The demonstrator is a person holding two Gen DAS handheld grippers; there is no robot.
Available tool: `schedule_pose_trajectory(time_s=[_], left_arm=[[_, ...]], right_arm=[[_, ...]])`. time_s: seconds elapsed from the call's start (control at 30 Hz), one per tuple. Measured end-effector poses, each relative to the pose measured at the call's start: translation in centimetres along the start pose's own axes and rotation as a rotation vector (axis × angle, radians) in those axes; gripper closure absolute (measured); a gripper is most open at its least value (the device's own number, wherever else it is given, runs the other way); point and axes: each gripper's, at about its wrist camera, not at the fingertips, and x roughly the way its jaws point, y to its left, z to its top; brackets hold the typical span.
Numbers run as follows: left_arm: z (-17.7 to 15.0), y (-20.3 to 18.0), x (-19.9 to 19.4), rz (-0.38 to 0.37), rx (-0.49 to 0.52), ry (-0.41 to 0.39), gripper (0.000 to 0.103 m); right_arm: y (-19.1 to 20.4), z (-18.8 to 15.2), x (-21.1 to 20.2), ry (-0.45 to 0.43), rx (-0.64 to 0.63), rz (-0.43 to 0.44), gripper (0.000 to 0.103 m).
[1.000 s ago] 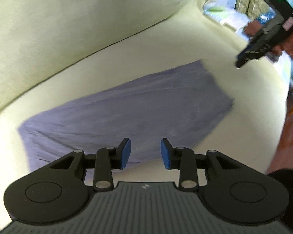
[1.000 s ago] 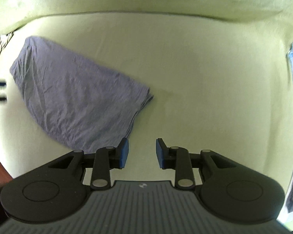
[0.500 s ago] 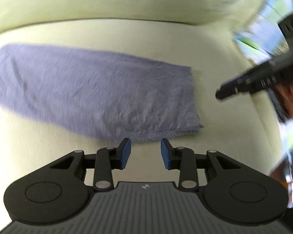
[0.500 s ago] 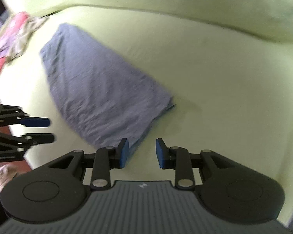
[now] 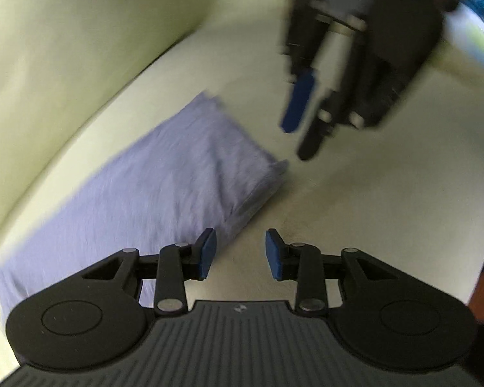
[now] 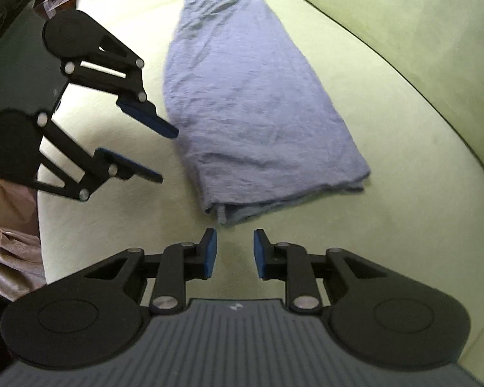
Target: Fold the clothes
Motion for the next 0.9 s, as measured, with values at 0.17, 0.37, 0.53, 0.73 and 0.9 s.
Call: schedule_pose_trajectory(time_s=[0.17, 0.37, 0.53, 0.73, 0.9], left_arm=[[-0.1, -1.2, 0.9, 0.019, 0.174, -0.059, 0.063], [0.0, -0.8, 1.1, 0.056, 0.192, -0.081, 0.074], [0.0, 1.1, 0.4, -0.012, 0.103, -0.094, 0.074], [-0.4, 2.8, 0.1, -0.034, 0.022, -0.078, 0.081], [-1.2, 1.8, -0.4, -0.053, 0.144, -0.094, 0.078]], right_arm=[[0.7, -0.8, -0.2, -0.016, 0.004, -0.033, 0.083], [1.8, -1.6, -0.1, -0.045, -0.017, -0.067, 0.083], [2.8, -1.3, 0.5, -0.061, -0.087, -0.102, 0.083], [4.0, -0.7, 1.5, -0.070, -0.200, -0.125, 0.091], [4.1, -0.5, 1.9, -0.067, -0.236, -0.131, 0.091]])
